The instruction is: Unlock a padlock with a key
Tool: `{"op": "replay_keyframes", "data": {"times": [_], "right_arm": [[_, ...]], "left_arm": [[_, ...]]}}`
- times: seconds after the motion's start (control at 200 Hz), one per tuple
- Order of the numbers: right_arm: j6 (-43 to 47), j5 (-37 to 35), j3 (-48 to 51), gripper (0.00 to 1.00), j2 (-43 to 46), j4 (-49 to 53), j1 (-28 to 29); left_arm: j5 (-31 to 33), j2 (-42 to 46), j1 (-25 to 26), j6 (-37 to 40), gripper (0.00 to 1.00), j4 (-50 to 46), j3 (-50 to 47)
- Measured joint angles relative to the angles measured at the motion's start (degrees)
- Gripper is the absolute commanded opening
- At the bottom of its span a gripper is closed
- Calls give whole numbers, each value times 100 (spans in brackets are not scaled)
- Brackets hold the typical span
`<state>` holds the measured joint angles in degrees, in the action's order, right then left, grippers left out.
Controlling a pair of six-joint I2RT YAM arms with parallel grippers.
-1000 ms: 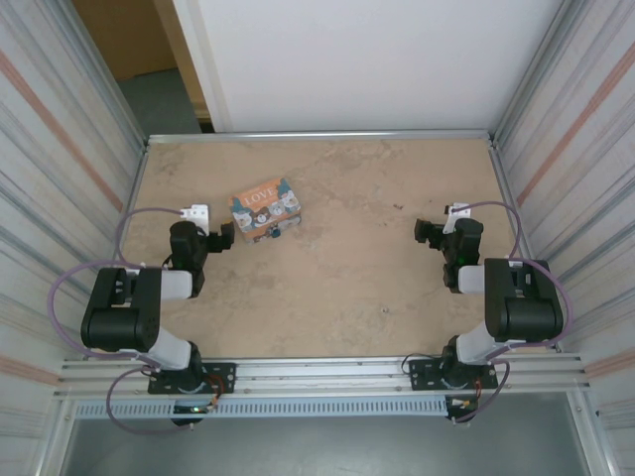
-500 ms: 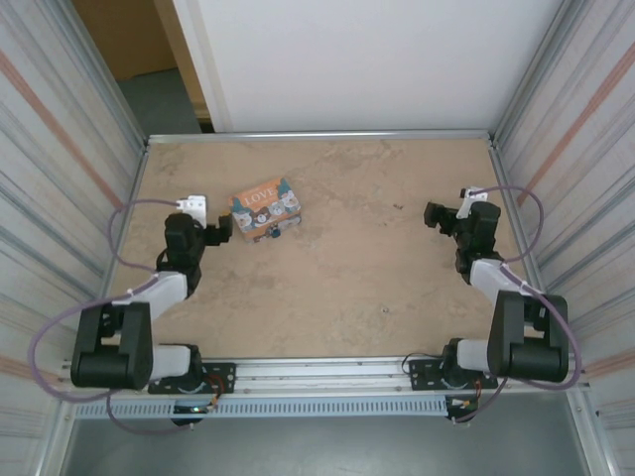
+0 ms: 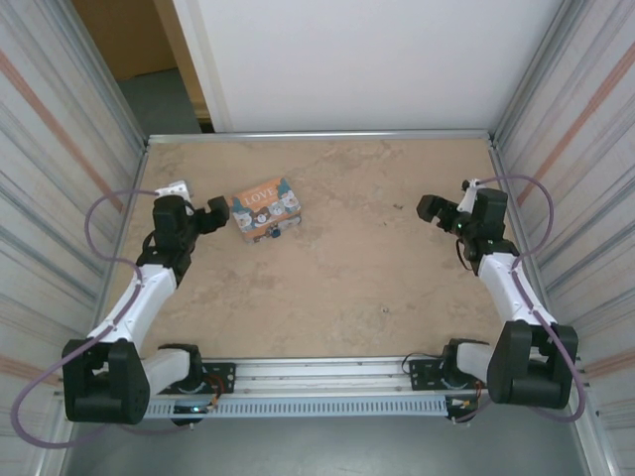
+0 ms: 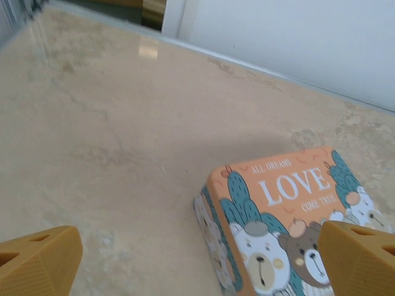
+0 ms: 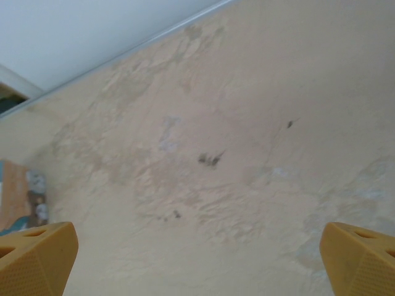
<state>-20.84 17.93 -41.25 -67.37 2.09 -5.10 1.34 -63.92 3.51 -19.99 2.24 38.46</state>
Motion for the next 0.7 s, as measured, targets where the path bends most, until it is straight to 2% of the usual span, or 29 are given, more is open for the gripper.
{"op": "replay_keyframes", "data": {"times": [0.326, 0.541, 0.696], "right_arm": [[-273, 352, -748, 100, -758, 866, 1008], [-358, 363, -1320, 100, -1626, 885, 1766], [-468, 413, -1836, 100, -2404, 848, 2236]], "left_arm": [[-660, -46, -98, -1526, 99, -688, 0], [-1329, -634, -352, -2229, 99, -485, 0], [-1823, -1217, -369, -2461, 99, -186, 79]]}}
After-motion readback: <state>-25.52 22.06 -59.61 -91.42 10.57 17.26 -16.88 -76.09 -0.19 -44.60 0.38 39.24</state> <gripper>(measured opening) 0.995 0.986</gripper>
